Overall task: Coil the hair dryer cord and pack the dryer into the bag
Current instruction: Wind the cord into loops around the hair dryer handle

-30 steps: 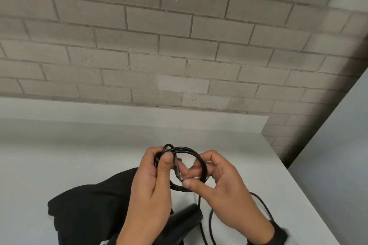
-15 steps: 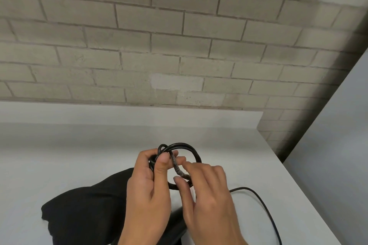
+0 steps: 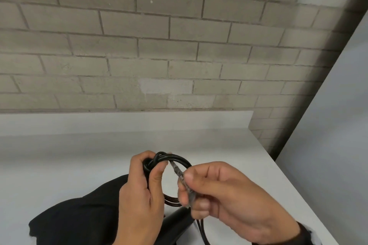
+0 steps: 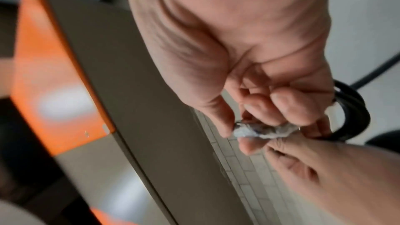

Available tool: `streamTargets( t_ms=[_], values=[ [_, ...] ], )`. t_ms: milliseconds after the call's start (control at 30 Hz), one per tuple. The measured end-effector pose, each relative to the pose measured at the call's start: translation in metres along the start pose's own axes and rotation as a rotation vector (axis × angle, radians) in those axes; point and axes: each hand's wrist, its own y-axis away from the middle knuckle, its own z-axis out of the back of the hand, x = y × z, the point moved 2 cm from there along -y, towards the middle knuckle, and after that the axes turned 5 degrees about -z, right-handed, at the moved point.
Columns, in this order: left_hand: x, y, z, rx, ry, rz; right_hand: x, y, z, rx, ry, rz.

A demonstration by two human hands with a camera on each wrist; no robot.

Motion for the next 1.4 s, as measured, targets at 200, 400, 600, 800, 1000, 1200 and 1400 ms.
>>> streamTargets(
  t_ms=[200, 400, 600, 800, 1000, 1200, 1400],
  values=[
    [0.003, -0.004, 0.001, 0.053, 0.122, -0.037, -0.020, -0.005, 0.009, -0.029, 0.021, 0.119],
    [0.005, -0.004, -0.001, 0.071, 0.121, -0.008, -0.055, -0.013, 0.001, -0.522, 1.014, 0.532],
    [0.012, -0.006, 0.000, 0.046, 0.128, 0.035, -0.057, -0.006, -0.002, -0.630, 0.847, 0.503],
    [0.006, -0.003, -0.002, 0.059, 0.110, -0.008, -0.043, 0.002, 0.026, -0.290, 0.107, 0.226],
    [0.005, -0.001, -0.002, 0.080, 0.045, -0.050, -0.036, 0.011, 0.037, -0.347, 0.126, 0.262],
    [0.007, -0.003, -0.002, 0.141, -0.055, -0.074, -0.012, 0.029, 0.033, -0.472, 0.253, 0.353],
    [0.007, -0.004, -0.003, 0.178, -0.109, -0.132, -0.001, 0.034, 0.043, -0.334, -0.061, 0.196]
  ],
)
